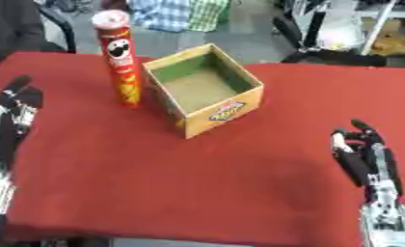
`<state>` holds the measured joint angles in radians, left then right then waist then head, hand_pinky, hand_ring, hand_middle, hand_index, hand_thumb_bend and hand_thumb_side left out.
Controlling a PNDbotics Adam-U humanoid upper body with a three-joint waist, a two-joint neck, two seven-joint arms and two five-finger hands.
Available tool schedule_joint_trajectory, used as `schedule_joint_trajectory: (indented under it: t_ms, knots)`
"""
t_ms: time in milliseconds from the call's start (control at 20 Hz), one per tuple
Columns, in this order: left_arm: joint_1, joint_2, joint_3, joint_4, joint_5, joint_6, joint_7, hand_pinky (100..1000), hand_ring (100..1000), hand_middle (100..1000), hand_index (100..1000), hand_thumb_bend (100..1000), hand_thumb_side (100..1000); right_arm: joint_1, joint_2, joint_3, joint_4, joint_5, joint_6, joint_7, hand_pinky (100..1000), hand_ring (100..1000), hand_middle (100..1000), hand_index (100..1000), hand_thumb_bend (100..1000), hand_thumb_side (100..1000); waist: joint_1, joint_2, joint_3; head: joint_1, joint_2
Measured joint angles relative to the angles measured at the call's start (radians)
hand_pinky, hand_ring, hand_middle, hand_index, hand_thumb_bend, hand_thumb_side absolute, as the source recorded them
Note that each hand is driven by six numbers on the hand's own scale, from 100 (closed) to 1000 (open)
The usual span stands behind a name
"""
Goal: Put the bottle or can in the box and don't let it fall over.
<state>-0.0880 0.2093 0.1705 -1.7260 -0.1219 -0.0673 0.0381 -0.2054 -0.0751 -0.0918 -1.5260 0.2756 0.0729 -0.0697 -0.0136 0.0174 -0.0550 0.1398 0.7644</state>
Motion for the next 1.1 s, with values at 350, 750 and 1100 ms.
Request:
schedule_joint_trajectory:
  t_ms: [350, 750, 1100]
  knots:
    - [0.0, 0.0, 0.003, 0.0, -0.002, 0.002, 0.002, 854, 964, 935, 936, 529, 683, 0.0, 0.0, 0.0, 0.0, 0.0, 0.0, 0.0, 687, 615, 640, 903, 100, 497, 0.0, 0.0, 0.0, 0.0, 0.0]
    - [-0.016, 0.007, 0.018, 0.023, -0.086, 0.052, 0.037, 839, 937, 914, 934, 780, 506, 0.0, 0.0, 0.0, 0.0, 0.0, 0.001, -0.001, 687, 615, 639, 903, 100, 498, 0.0, 0.0, 0.0, 0.0, 0.0]
    - [-0.109, 0.058, 0.006, 0.131, -0.22, 0.135, 0.108, 828, 920, 906, 941, 934, 538, 0.003, 0.0, 0.0, 0.0, 0.0, 0.001, -0.001, 687, 615, 639, 903, 100, 497, 0.0, 0.0, -0.003, 0.0, 0.0]
